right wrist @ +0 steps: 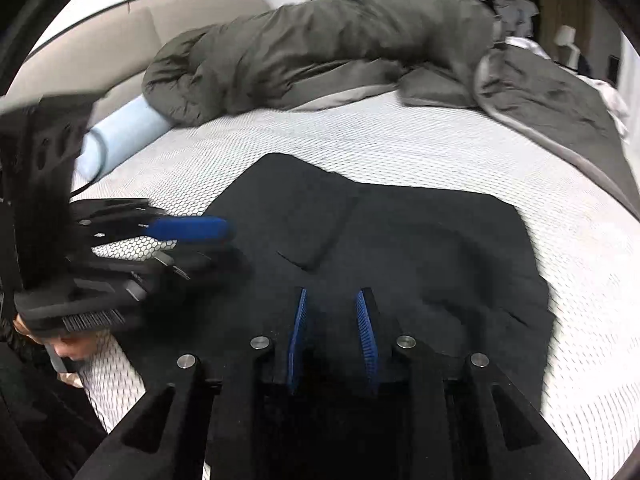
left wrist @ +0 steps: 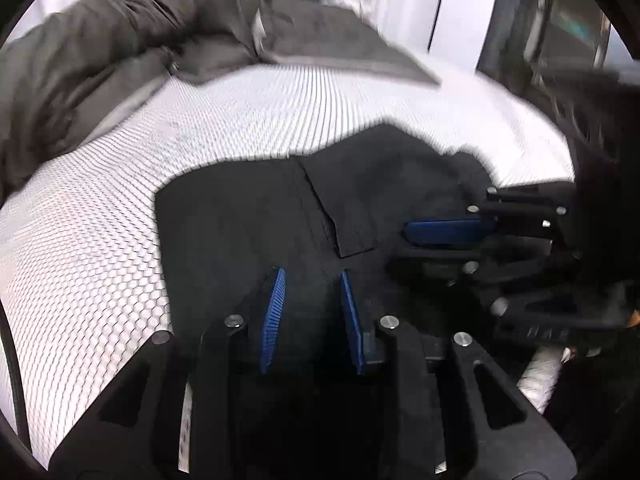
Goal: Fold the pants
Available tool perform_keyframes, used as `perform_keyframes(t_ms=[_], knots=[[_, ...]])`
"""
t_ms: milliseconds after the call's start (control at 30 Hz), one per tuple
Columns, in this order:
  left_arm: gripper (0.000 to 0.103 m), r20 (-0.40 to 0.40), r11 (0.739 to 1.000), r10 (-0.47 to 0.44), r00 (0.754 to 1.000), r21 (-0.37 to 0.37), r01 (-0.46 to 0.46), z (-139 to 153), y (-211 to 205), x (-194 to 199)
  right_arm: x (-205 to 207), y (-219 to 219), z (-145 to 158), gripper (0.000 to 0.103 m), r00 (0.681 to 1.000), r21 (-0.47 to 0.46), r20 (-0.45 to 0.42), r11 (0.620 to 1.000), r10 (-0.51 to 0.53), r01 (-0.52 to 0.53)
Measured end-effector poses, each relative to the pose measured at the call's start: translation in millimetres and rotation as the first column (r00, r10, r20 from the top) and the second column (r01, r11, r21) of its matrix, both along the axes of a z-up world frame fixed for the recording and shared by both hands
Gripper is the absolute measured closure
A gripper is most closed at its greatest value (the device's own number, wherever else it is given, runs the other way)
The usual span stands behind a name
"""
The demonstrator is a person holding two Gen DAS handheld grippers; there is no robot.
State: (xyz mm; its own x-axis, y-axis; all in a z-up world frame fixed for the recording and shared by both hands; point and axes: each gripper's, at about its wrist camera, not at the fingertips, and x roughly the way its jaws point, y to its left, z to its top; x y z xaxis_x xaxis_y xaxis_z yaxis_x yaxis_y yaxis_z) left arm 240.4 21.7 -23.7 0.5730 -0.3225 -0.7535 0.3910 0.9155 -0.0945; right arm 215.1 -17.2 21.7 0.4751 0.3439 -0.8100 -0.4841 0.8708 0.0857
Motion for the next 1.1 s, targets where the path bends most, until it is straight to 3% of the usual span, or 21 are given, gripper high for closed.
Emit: perform_keyframes(t_ms=[100,167,233,267,333,467,600,667,800,867,933,1033,1100], knots=[[0.078,-0.009,0.999,-0.023,1.000,-0.026,0.023,-6,11,3,9,6,-24,0.077,0.999,-0.050,-0.051,0.999,0.008,-0.011],[0.078,-0.004,1.000,-0.010,1.000,-0.018,0.010,-6,20,1,12,-5,-21,0.077,0.999,-0.096,-0.031,0.995,-0.020,0.017],[0.078,0.000,1.000,0.006,1.000,-0.015,-0.006,-8,31,-4,14,-30,-18,0.077,0.992,-0.214,0.035,0.969,-0.120,0.125],[0.078,-0.001,1.000,0.012,1.000,-0.018,-0.012,-10,35,-6,14,-47,-18,0.079,0.988,-0.198,0.033,0.968,-0.150,0.154],[0.077,0.000,1.000,0.022,1.000,-0.008,-0.022,-10,40,-10,14,-69,-17,0.080,0.988,-0.064,-0.021,0.987,-0.151,0.150],[0.077,0.007,0.998,0.054,0.998,-0.035,-0.054,4,48,-12,4,-55,-8,0.077,0.990,-0.086,0.030,0.986,-0.141,0.143],[0.077,0.037,0.990,0.098,0.994,-0.104,-0.094,28,47,10,16,-35,10,0.077,0.992,0.027,0.020,0.992,-0.127,0.126],[0.077,0.041,0.991,0.106,0.994,-0.092,-0.102,31,36,29,23,-21,12,0.076,0.994,0.047,0.008,0.993,-0.112,0.112],[0.077,-0.041,0.993,0.117,0.992,-0.018,-0.118,7,19,59,51,9,-9,0.076,0.996,-0.020,-0.028,0.996,-0.090,0.089],[0.078,-0.051,0.993,0.112,0.992,-0.020,-0.114,-2,23,61,57,10,-26,0.076,0.993,-0.081,-0.051,0.991,-0.107,0.103],[0.080,-0.044,0.992,0.119,0.992,-0.043,-0.121,-1,36,58,54,-2,-30,0.076,0.992,-0.116,-0.035,0.986,-0.122,0.117],[0.077,-0.015,0.986,0.169,0.986,0.019,-0.169,-2,49,51,47,-34,-22,0.076,0.982,-0.210,0.013,0.959,-0.190,0.189],[0.077,-0.023,0.981,0.194,0.981,0.023,-0.194,-4,59,44,42,-53,-22,0.076,0.985,-0.151,-0.017,0.974,-0.171,0.167]])
